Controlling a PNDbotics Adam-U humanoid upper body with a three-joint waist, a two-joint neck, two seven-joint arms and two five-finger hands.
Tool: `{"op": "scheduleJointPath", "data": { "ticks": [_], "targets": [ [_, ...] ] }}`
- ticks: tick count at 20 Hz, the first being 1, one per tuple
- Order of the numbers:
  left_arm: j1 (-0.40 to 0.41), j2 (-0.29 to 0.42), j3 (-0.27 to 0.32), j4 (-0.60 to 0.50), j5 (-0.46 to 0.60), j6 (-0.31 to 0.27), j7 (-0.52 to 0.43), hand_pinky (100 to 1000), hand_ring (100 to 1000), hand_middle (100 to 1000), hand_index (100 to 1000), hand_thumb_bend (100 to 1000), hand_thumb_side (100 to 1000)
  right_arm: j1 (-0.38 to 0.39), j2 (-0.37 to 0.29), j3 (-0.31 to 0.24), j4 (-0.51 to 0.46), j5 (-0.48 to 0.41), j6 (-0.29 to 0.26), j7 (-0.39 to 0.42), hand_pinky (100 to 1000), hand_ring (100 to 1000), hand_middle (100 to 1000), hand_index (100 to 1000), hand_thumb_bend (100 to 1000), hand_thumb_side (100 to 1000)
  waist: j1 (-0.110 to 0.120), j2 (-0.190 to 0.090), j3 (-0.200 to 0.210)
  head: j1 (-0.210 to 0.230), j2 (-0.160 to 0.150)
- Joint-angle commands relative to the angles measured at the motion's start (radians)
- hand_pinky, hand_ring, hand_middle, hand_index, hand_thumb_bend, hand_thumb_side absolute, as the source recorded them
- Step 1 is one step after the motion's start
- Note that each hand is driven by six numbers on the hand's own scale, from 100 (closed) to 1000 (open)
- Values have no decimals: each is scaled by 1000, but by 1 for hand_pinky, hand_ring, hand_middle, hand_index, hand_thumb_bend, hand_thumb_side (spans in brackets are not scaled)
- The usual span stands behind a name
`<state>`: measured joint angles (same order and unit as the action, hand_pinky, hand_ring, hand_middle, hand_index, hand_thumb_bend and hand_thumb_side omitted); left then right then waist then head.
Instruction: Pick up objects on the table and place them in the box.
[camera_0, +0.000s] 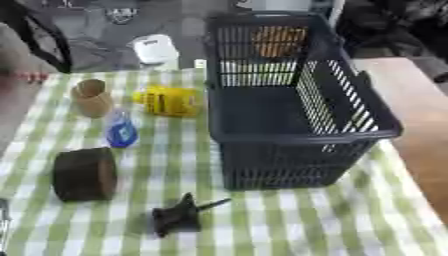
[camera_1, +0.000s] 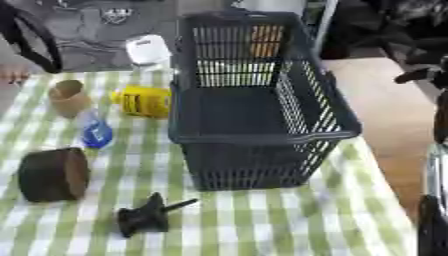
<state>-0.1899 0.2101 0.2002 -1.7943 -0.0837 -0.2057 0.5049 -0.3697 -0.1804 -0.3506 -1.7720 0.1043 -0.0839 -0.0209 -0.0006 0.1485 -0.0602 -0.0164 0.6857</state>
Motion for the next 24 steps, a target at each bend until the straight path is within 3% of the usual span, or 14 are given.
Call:
{"op": "scheduleJointPath", "data": {
  "ticks": [1, 20, 23, 24],
  "targets": [
    [-7, 19, -1, -22, -7, 1, -4, 368, 826, 747, 861, 757, 615, -12, -10, -2, -23, 8, -2, 3, 459, 579, 611, 734, 100, 626, 12, -33, 0, -3, -1],
    [-6, 27, 1, -21, -18, 7, -10, 367, 822, 749, 859, 762, 619, -11, -11, -4, -22, 8, -2, 2, 458, 579, 611, 731, 100, 627, 12, -31, 2, -5, -2],
    [-8, 94, 5, -18, -71, 42, -93, 415, 930, 788, 877, 885, 645, -9, -13, -4, -20, 9, -1, 3, 457, 578, 611, 731, 100, 628, 14, -35, 2, -6, 1],
    [-8, 133, 10, -20, -106, 61, -154, 415, 930, 788, 877, 885, 645, -8, -15, -4, -20, 9, -1, 3, 457, 578, 611, 731, 100, 628, 16, -37, 3, -7, 2]
  ]
}}
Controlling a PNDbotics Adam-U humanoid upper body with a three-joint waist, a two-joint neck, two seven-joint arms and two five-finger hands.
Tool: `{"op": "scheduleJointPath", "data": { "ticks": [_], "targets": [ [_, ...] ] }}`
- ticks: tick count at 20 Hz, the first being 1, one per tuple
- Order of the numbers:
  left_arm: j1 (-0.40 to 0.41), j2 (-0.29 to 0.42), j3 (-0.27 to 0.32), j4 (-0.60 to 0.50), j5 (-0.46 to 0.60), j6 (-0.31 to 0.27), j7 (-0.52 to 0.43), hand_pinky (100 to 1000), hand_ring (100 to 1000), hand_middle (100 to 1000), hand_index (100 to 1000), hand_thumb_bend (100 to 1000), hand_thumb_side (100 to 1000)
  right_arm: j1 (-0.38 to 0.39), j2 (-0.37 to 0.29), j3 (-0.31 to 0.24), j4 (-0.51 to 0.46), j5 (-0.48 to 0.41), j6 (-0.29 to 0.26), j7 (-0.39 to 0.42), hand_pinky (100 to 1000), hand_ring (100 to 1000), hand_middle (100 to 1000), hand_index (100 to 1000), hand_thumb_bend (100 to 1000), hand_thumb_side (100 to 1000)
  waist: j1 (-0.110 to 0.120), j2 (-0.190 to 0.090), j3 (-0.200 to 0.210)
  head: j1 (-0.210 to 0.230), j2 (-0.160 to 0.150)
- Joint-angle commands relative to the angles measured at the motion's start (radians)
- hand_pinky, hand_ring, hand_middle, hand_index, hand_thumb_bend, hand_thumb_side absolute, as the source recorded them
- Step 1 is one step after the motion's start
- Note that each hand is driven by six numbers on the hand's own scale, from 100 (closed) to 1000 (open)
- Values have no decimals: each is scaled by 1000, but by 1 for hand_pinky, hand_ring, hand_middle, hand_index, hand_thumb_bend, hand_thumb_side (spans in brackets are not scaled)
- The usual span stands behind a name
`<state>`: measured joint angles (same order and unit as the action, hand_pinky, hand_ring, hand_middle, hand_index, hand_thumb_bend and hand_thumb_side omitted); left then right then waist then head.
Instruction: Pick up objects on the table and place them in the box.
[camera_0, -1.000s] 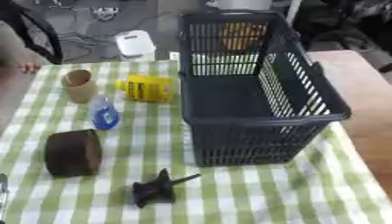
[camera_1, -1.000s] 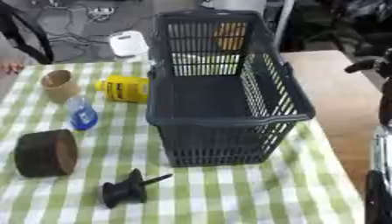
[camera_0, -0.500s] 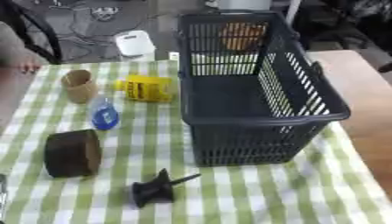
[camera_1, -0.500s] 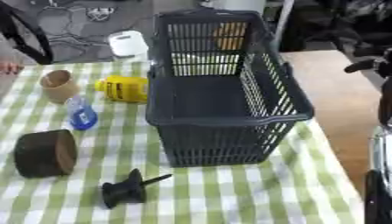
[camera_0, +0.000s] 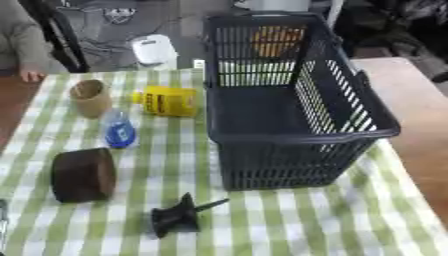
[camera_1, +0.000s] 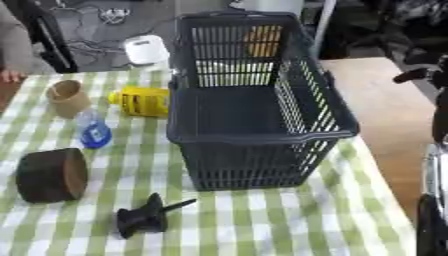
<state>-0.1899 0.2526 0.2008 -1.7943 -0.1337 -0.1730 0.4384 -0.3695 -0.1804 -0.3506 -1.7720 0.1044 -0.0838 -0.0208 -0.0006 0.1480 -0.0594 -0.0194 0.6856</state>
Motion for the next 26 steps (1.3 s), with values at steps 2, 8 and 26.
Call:
{"op": "scheduleJointPath", "data": {
  "ticks": [2, 8, 26],
  "targets": [
    [-8, 170, 19, -31, -127, 60, -206, 449, 965, 814, 885, 951, 629, -6, -18, -5, -18, 10, 0, 3, 457, 579, 611, 730, 100, 628, 19, -40, 3, -6, 5],
    [-4, 418, -7, -46, -245, 88, -548, 590, 1000, 866, 924, 1000, 652, 4, -24, 0, -20, 15, 2, 7, 458, 579, 611, 729, 100, 628, 35, -55, 3, -16, 16],
    [-146, 627, -272, 121, -347, -1, -1337, 855, 952, 761, 882, 1000, 625, 16, -28, 13, -22, 17, 6, 25, 457, 579, 611, 722, 100, 630, 54, -78, -19, -28, 23]
  ]
}}
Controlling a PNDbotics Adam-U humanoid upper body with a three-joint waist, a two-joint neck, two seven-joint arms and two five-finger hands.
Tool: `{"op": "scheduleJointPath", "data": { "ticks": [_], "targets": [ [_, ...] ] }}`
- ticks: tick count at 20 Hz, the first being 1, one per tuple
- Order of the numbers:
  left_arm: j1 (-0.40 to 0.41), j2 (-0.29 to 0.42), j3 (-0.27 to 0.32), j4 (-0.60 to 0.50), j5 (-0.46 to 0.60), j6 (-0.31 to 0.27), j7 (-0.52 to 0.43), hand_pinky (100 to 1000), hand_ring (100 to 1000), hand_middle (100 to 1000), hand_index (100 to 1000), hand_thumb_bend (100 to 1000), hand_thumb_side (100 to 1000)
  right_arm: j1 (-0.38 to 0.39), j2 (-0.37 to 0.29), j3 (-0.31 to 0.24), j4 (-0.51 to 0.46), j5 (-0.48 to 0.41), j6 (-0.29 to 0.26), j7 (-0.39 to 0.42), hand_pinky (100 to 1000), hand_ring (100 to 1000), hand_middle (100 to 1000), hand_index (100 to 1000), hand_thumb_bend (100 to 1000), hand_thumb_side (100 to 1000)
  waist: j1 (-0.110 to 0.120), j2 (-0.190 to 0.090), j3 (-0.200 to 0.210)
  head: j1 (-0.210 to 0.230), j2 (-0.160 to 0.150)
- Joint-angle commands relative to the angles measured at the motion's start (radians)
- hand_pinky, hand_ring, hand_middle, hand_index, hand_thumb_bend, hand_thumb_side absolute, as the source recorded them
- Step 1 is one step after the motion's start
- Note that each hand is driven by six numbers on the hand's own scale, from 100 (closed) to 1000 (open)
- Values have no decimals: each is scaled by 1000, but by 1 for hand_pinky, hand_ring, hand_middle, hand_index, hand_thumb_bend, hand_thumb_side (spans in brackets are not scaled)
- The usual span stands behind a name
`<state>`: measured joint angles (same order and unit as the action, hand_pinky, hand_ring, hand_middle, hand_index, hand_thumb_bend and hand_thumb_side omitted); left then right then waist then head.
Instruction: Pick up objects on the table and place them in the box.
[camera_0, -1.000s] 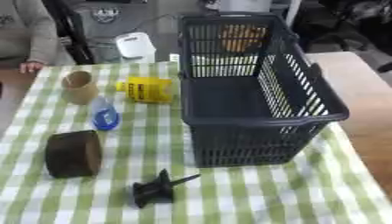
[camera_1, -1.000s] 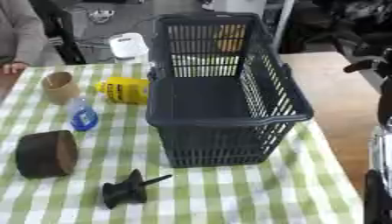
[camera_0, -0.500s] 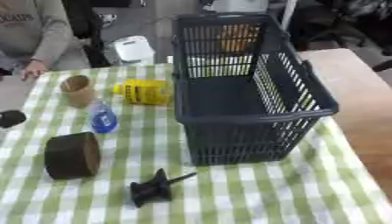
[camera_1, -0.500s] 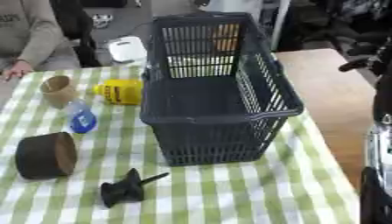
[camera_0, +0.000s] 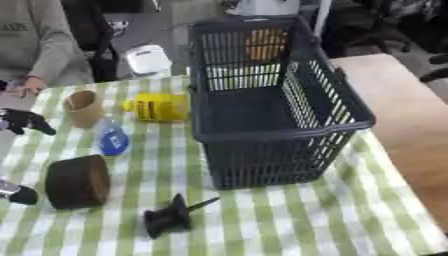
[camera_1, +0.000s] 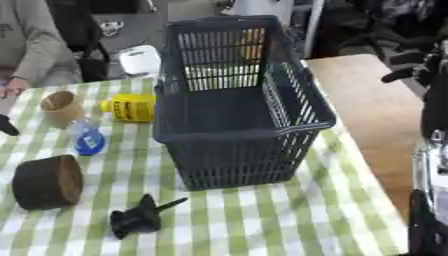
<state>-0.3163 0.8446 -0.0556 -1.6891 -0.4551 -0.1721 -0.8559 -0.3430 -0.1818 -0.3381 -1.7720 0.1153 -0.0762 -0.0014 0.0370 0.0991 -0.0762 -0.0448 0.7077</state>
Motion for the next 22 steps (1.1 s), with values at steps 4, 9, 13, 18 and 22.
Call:
{"op": "scheduleJointPath", "data": {
  "ticks": [4, 9, 13, 18, 22],
  "targets": [
    [-39, 24, -63, 65, -67, -17, -51, 847, 876, 751, 878, 1000, 621, -11, -26, 2, -20, 5, -3, 8, 458, 580, 612, 721, 100, 629, 14, -29, -7, -3, -1],
    [-55, 10, -98, 100, -145, -42, -51, 836, 834, 759, 879, 1000, 620, -13, -26, 2, -17, 6, -5, 8, 458, 580, 612, 720, 100, 629, 12, -29, -7, -3, -2],
    [-64, -6, -104, 105, -207, -54, -51, 848, 820, 771, 884, 1000, 633, -13, -25, 2, -16, 6, -6, 9, 458, 580, 612, 720, 100, 628, 11, -29, -7, -6, -3],
    [-73, -20, -71, 50, -298, -53, 11, 876, 835, 795, 886, 1000, 662, -14, -26, 1, -14, 6, -7, 8, 458, 580, 612, 719, 100, 627, 8, -28, -6, -10, -4],
    [-67, -20, -66, 38, -347, -56, 72, 877, 837, 798, 888, 1000, 665, -15, -26, 1, -12, 6, -8, 8, 458, 580, 612, 719, 100, 627, 7, -28, -4, -11, -4]
  ]
}}
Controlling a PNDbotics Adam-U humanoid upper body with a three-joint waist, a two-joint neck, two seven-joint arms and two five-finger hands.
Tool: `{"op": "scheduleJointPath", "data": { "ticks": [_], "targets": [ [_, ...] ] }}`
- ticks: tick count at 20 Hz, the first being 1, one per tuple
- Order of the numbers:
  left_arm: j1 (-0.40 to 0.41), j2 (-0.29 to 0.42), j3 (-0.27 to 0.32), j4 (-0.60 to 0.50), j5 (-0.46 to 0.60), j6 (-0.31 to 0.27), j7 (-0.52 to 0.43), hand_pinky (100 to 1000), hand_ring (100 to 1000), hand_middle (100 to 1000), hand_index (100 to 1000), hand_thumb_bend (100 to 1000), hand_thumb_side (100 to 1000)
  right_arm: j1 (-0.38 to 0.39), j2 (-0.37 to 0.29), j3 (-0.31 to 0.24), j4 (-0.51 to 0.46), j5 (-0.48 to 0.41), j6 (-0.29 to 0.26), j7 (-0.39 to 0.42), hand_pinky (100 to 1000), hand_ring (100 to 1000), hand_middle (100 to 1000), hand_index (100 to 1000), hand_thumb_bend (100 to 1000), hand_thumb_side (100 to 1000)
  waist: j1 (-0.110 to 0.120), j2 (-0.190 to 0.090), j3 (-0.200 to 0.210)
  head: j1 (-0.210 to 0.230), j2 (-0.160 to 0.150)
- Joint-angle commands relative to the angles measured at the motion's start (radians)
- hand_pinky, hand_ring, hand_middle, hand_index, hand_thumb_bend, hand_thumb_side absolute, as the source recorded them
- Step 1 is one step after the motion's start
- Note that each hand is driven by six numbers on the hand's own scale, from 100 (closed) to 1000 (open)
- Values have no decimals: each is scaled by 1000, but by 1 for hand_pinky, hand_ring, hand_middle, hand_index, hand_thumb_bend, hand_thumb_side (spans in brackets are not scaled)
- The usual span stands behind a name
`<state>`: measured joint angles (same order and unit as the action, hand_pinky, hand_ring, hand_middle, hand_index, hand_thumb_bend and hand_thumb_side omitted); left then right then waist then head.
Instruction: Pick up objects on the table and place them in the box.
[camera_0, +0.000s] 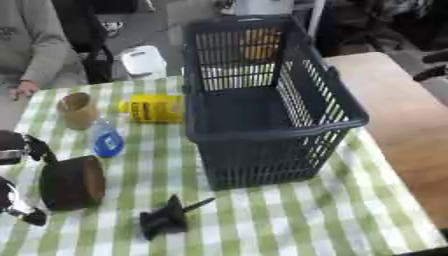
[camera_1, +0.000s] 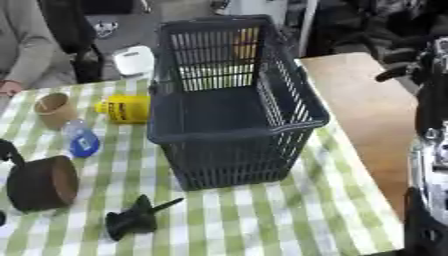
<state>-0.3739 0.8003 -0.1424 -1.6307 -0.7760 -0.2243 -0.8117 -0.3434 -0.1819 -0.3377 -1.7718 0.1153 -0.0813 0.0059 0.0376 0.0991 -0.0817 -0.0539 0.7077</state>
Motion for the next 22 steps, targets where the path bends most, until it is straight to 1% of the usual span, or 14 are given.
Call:
{"op": "scheduleJointPath", "data": {
  "ticks": [1, 4, 8, 10, 14, 18, 22],
  "targets": [
    [-9, 25, 25, -21, -33, -3, 35, 878, 837, 798, 888, 1000, 665, -14, -25, 1, -12, 6, -3, 1, 458, 580, 612, 719, 100, 627, 6, -28, 2, -3, -4],
    [-7, 24, 30, -19, -48, -2, 49, 880, 839, 799, 888, 1000, 665, -14, -25, 1, -11, 6, -4, 2, 458, 580, 612, 718, 100, 626, 6, -28, 3, -4, -5],
    [-11, 9, 17, 6, -69, -4, 61, 881, 840, 803, 893, 1000, 656, -16, -23, 2, -11, 6, -4, 2, 457, 580, 612, 718, 100, 625, 3, -28, 2, -4, -8],
    [-15, 0, 10, 24, -87, -6, 68, 883, 844, 821, 901, 1000, 655, -16, -23, 2, -9, 6, -5, 3, 457, 580, 612, 717, 100, 624, 1, -27, 2, -4, -7],
    [-43, -32, -11, 73, -129, -22, 82, 889, 849, 830, 902, 1000, 655, -17, -20, 3, -7, 5, -7, 4, 457, 580, 612, 717, 100, 624, -2, -27, 0, -3, -9],
    [-65, -57, -25, 129, -184, -38, 129, 892, 851, 830, 901, 1000, 657, -18, -19, 1, -6, 4, -8, 3, 456, 579, 612, 716, 100, 624, -5, -24, -3, -4, -11],
    [-75, -78, -26, 177, -231, -46, 183, 892, 852, 830, 902, 1000, 655, -18, -18, 1, -5, 2, -8, 3, 456, 578, 612, 716, 100, 626, -6, -21, -4, -4, -11]
  ]
}}
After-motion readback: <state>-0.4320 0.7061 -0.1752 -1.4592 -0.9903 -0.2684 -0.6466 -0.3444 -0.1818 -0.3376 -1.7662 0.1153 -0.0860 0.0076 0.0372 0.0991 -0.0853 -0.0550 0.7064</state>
